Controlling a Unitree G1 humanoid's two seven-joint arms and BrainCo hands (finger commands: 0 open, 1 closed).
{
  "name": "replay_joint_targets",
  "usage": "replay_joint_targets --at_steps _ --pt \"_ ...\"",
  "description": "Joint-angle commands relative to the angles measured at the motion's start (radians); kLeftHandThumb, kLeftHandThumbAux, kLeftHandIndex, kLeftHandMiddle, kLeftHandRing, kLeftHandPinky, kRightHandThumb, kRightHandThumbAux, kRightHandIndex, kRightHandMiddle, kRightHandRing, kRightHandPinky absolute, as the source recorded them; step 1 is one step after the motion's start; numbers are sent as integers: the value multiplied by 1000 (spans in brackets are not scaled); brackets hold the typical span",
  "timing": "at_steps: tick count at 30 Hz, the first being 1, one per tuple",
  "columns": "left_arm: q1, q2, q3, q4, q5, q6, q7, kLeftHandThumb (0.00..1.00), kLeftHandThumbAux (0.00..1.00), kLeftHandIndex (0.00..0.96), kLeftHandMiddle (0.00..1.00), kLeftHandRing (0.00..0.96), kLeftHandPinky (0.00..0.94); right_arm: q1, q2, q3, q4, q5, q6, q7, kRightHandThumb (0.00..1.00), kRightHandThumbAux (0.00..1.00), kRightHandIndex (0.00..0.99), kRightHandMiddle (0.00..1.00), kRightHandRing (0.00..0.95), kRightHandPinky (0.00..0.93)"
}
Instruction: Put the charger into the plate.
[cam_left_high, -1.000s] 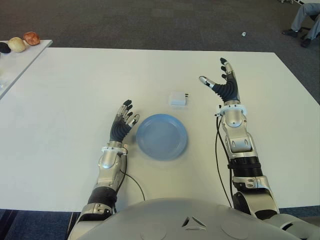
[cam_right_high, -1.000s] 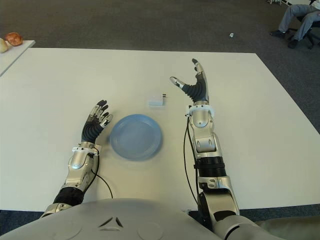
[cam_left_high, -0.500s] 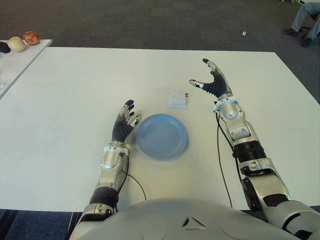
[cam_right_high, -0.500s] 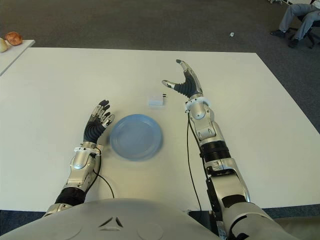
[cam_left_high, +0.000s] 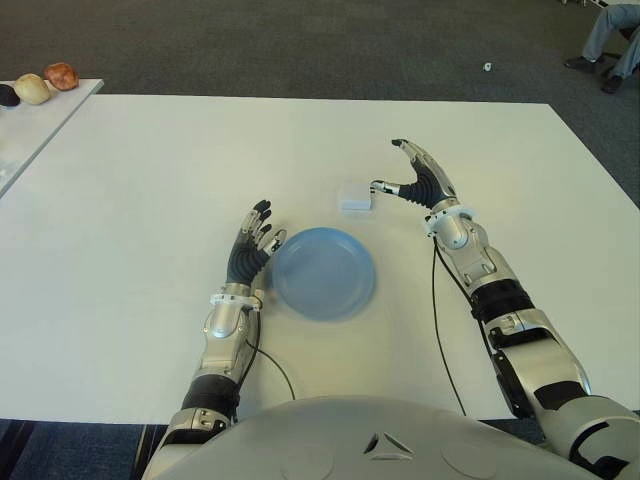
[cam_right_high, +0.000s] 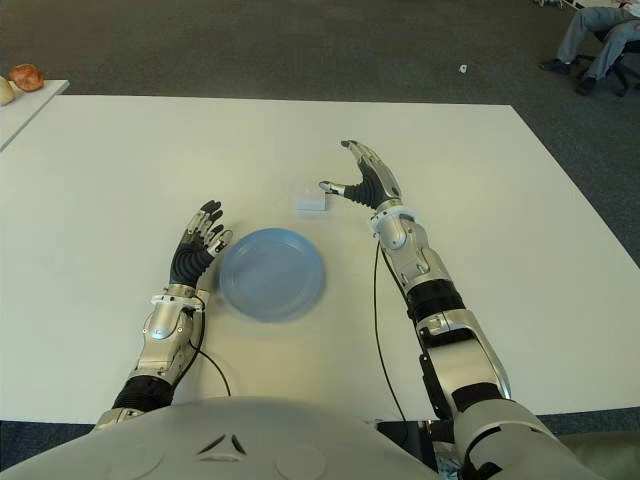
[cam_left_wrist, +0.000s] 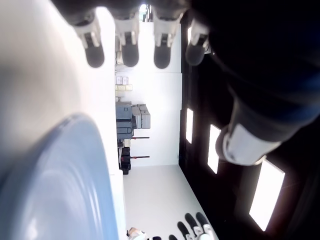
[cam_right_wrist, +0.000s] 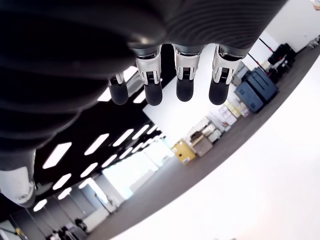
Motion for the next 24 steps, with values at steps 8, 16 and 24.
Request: replay_joint_targets --at_steps 8,16,24 --pt "166 -65 -38 111 12 44 14 0 654 28 83 73 73 -127 -50 171 348 -183 -169 -161 195 408 0 0 0 0" --pt "178 -70 -42 99 16 42 12 0 658 26 80 70 75 -182 -60 243 429 -252 -230 -241 212 388 0 0 0 0" --pt "184 -74 -50 93 12 51 10 0 646 25 77 64 64 -231 -44 306 509 -301 -236 -316 217 367 0 0 0 0"
